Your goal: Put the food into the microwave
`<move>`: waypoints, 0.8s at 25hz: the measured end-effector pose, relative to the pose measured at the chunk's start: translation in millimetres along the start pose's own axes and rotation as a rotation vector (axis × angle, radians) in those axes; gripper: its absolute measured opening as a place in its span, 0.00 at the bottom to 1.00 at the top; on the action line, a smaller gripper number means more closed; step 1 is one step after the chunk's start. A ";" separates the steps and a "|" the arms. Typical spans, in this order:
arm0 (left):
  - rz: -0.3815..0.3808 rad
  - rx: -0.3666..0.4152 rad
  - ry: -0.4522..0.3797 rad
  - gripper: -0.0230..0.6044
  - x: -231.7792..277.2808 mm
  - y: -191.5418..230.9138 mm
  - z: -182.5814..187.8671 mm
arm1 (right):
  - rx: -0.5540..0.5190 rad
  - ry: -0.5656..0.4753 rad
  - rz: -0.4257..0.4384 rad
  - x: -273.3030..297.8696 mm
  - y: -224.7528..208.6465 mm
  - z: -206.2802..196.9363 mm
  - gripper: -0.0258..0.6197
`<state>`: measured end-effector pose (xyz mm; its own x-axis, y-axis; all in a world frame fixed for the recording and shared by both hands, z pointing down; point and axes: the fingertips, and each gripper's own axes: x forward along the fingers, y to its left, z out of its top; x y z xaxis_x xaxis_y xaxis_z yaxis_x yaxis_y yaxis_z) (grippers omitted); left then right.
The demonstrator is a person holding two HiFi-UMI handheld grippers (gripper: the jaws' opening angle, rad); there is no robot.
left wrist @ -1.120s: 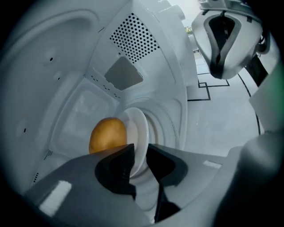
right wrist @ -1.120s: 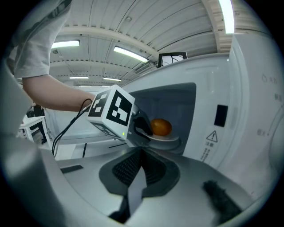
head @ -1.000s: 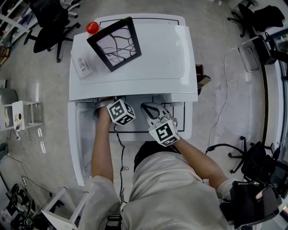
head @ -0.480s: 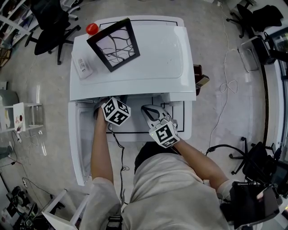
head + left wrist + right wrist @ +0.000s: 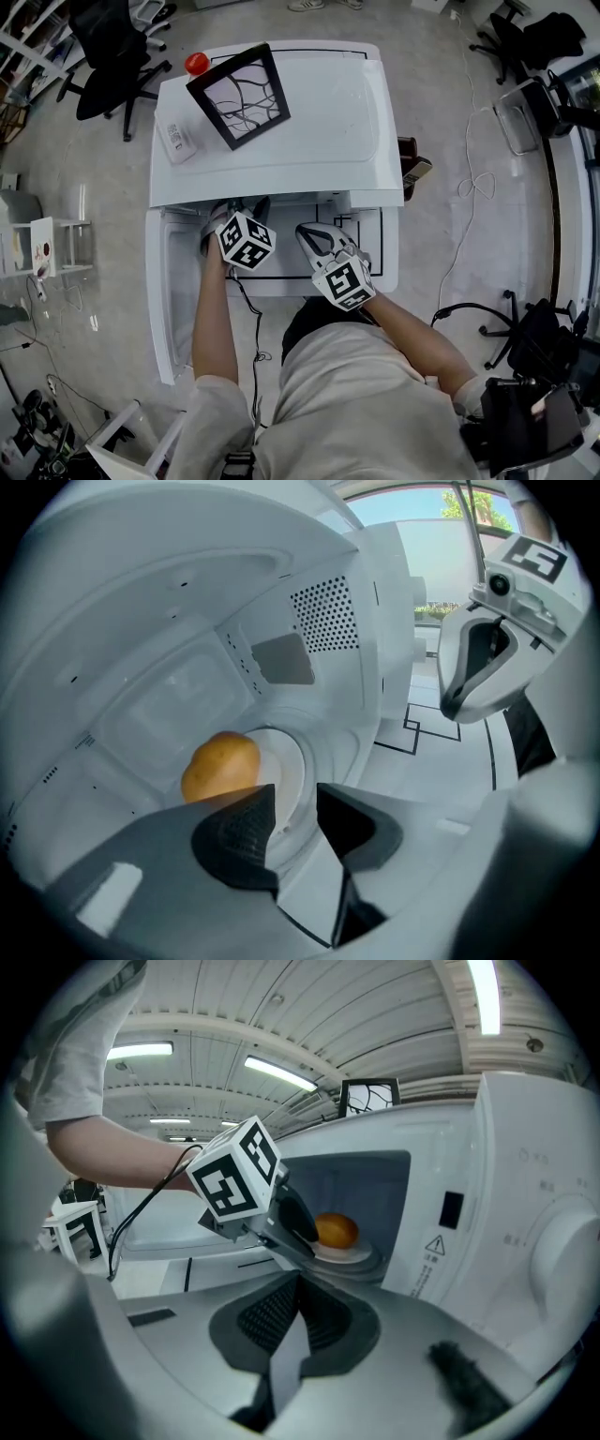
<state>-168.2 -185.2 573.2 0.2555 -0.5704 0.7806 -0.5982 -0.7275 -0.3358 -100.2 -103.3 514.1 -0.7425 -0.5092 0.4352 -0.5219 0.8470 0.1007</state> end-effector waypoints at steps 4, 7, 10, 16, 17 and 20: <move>0.026 -0.055 -0.045 0.24 -10.4 -14.1 3.1 | -0.003 -0.002 0.003 -5.6 4.4 -0.1 0.06; 0.055 -0.134 -0.095 0.18 -17.4 -24.7 5.8 | -0.006 -0.002 0.005 -8.6 7.8 -1.4 0.06; 0.074 -0.219 -0.130 0.14 -23.0 -37.6 5.5 | -0.008 -0.003 0.011 -11.4 11.8 -2.9 0.06; 0.139 -0.433 -0.229 0.05 -44.5 -60.2 4.3 | 0.000 0.007 0.026 -15.6 20.2 -5.7 0.06; 0.135 -0.472 -0.249 0.05 -47.6 -66.4 4.2 | 0.001 0.006 0.027 -16.2 21.1 -5.1 0.06; 0.129 -0.542 -0.285 0.05 -53.4 -83.5 1.5 | -0.005 -0.012 0.027 -18.0 23.2 -1.2 0.06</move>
<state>-130.8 -94.5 558.7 0.3034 -0.7742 0.5555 -0.9189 -0.3920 -0.0446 -98.5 -74.2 509.7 -0.7613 -0.4876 0.4275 -0.4994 0.8614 0.0932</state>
